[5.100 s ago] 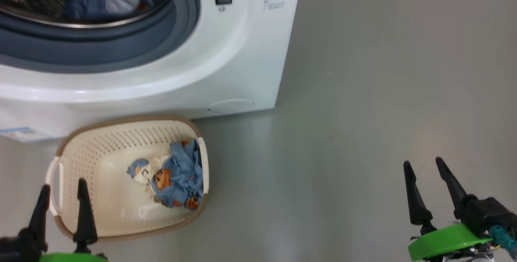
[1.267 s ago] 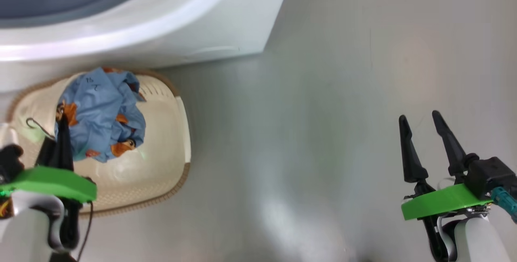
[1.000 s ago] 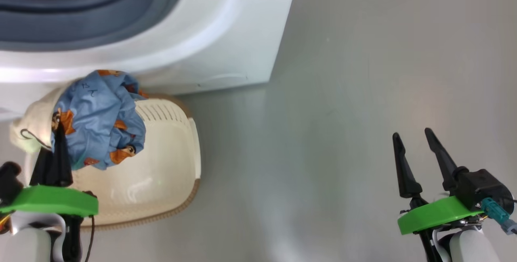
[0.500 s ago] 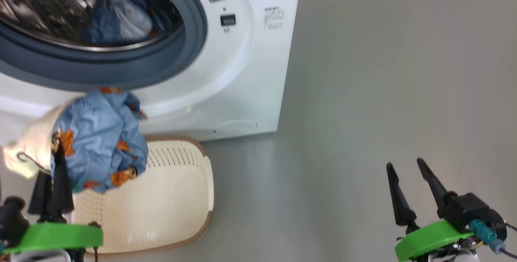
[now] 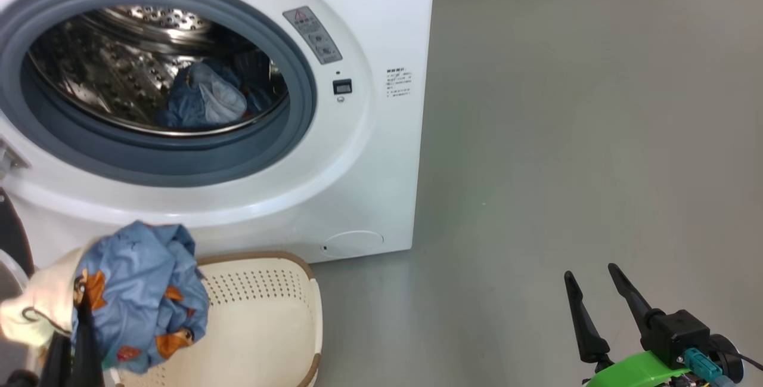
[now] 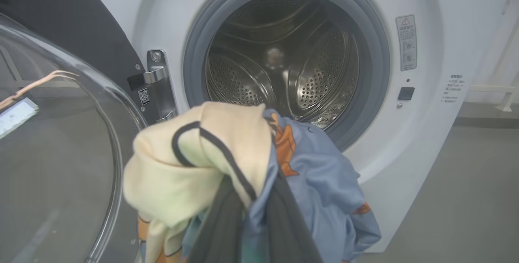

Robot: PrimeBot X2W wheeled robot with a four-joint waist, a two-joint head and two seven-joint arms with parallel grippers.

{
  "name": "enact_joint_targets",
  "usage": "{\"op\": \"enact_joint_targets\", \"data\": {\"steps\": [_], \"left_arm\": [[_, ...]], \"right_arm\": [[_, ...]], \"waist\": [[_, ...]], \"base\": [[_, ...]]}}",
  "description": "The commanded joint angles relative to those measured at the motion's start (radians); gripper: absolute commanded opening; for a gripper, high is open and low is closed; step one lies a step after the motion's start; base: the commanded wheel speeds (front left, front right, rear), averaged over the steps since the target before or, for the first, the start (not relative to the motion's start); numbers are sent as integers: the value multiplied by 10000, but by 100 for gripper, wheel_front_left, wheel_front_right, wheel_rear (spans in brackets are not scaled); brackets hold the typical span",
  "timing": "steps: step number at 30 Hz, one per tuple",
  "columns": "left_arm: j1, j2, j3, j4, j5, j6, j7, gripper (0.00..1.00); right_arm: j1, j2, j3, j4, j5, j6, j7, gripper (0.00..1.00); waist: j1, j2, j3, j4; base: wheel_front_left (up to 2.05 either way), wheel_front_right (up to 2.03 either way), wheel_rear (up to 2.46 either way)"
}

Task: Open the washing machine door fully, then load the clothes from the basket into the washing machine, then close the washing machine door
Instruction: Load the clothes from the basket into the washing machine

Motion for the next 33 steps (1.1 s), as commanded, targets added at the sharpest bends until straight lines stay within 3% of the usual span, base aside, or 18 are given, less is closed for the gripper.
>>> {"op": "enact_joint_targets", "data": {"steps": [1,23,33], "left_arm": [[-77,76,413,-368,148,24,-62,0],[-28,-161,490,-265,41,35,-63,0],[-1082,-129,435,219,-122,-8,-63,0]], "right_arm": [[-11,-56,224,-246,-130,16,-49,100],[-33,-56,100,-466,-174,16,-49,100],[-368,-56,59,-720,-16,16,-49,100]], "waist": [[0,-1,-165,-15],[0,-1,347,20],[0,-1,1822,95]], "base": [[0,0,0],[0,0,0],[0,0,0]]}}
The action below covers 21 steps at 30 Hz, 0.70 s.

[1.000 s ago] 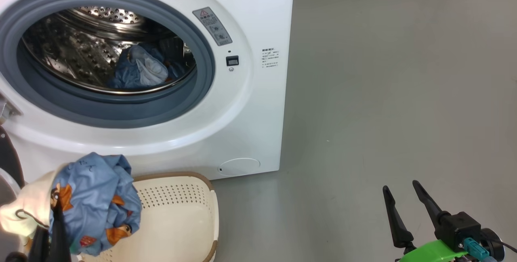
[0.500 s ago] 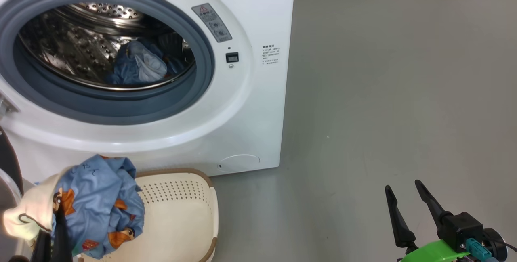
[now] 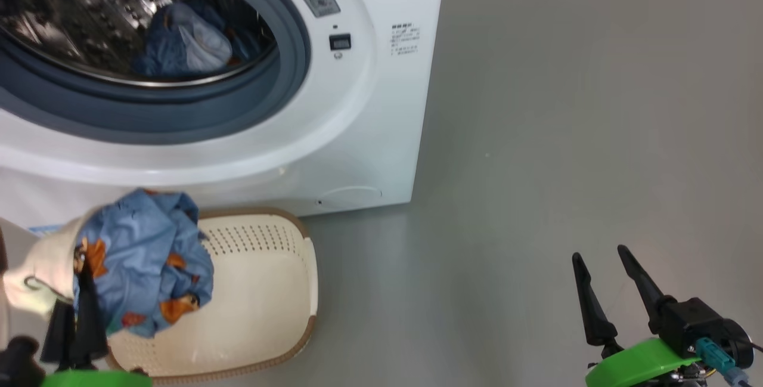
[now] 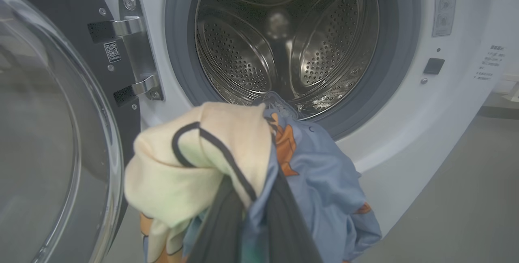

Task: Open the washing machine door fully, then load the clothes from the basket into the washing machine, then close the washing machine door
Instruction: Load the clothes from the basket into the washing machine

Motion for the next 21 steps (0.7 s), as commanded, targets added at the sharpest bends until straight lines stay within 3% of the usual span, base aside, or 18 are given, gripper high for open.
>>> {"op": "enact_joint_targets", "data": {"steps": [1,10,21], "left_arm": [[-486,184,287,-136,-35,-11,-63,0],[-2195,467,112,417,-260,-24,-63,0],[-4529,1623,-450,1682,-581,-26,-63,0]], "right_arm": [[-290,-58,223,-268,40,16,-49,100],[-745,-58,298,-423,251,16,-49,100],[-1196,-58,564,-466,482,16,-49,100]], "waist": [[0,0,722,64],[0,0,1979,-58],[0,0,2876,-540]], "base": [[0,0,0],[0,0,0],[0,0,0]]}}
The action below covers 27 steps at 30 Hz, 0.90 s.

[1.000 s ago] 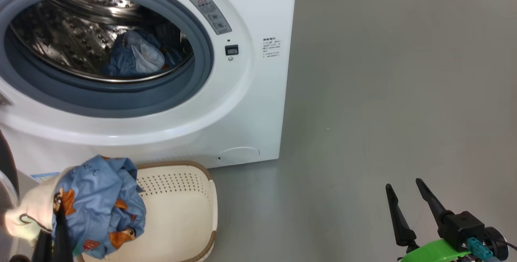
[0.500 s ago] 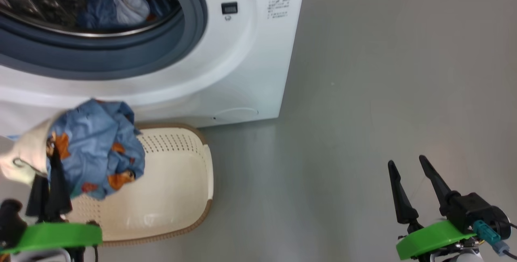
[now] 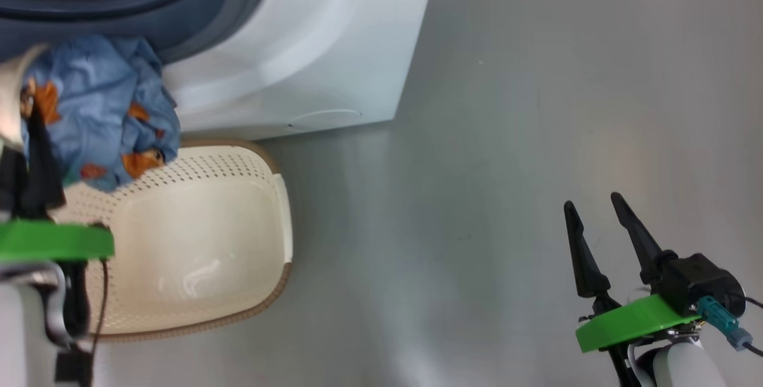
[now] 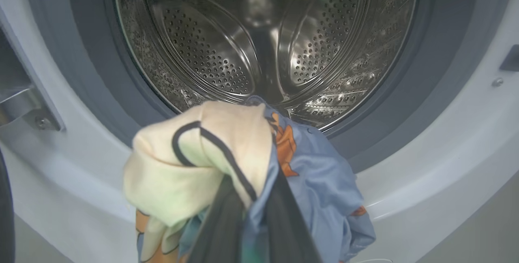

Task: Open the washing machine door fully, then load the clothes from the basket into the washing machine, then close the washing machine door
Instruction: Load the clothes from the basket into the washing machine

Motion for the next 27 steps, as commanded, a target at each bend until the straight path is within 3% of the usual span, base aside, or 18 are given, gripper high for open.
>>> {"op": "enact_joint_targets", "data": {"steps": [1,8,18,27], "left_arm": [[-460,579,154,-54,-31,-24,-63,0],[-2228,1638,-589,1266,-218,-24,-40,0],[-4868,2656,-1397,3068,-603,-24,647,0],[-7158,2972,-2172,4560,-539,-24,1160,0]], "right_arm": [[-69,-50,309,-231,92,16,-49,100],[-260,-50,443,-213,256,16,-49,100],[-421,-50,652,-212,515,16,-49,100],[-392,-50,765,-161,747,16,-49,100]], "waist": [[0,-1,341,-264],[0,-1,766,-559],[0,-1,1260,-889],[0,-1,1504,-1089]], "base": [[0,0,0],[0,0,0],[0,0,0],[0,0,0]]}}
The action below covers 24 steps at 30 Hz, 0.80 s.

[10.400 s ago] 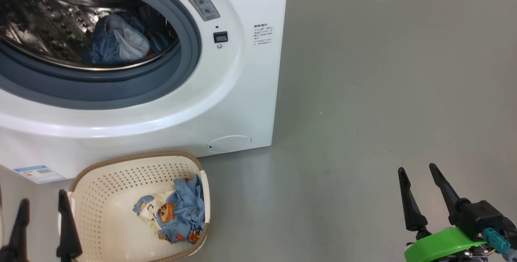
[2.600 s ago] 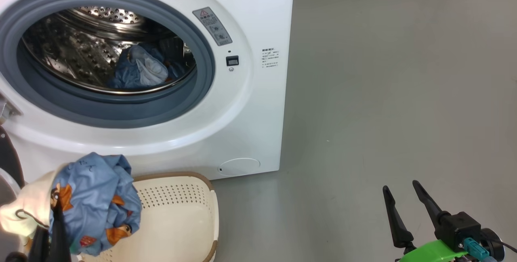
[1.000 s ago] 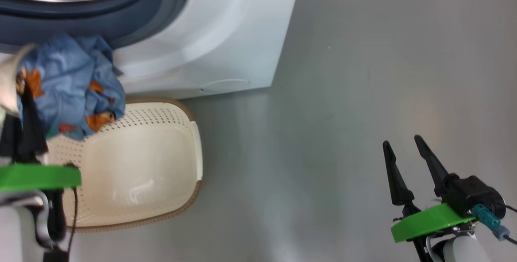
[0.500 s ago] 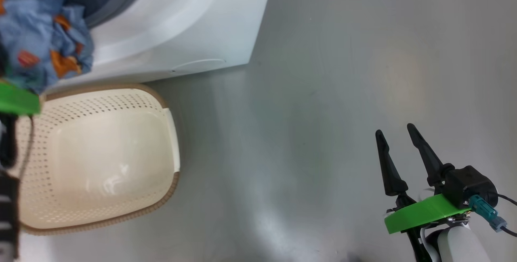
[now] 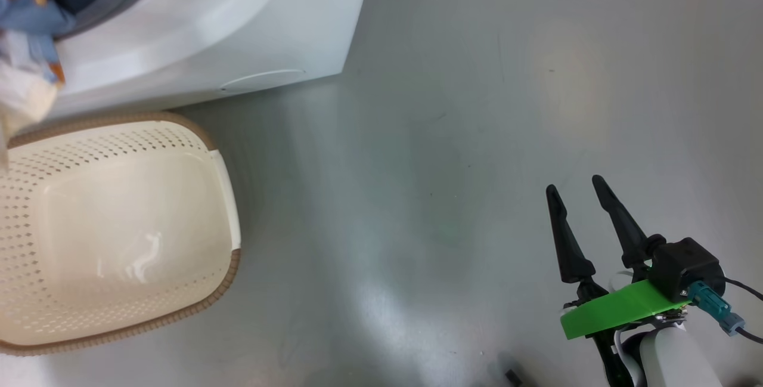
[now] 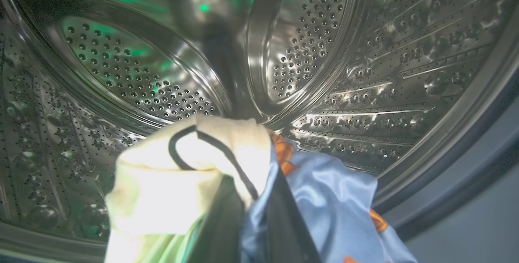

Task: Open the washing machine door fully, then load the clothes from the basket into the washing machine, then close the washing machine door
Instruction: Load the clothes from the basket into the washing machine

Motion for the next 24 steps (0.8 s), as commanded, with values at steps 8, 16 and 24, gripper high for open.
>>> {"op": "enact_joint_targets", "data": {"steps": [8,16,24], "left_arm": [[-1639,451,-200,833,126,-25,113,0],[-2381,533,-404,1786,128,-24,9,0],[-2992,772,-637,2203,220,-24,-359,0]], "right_arm": [[-26,-49,462,-212,286,16,-48,100],[-73,-49,550,-276,563,16,-48,100],[-177,-49,768,-296,791,16,-48,100]], "waist": [[0,0,457,-266],[0,0,1156,-529],[0,0,1650,-624]], "base": [[0,0,0],[0,0,0],[0,0,0]]}}
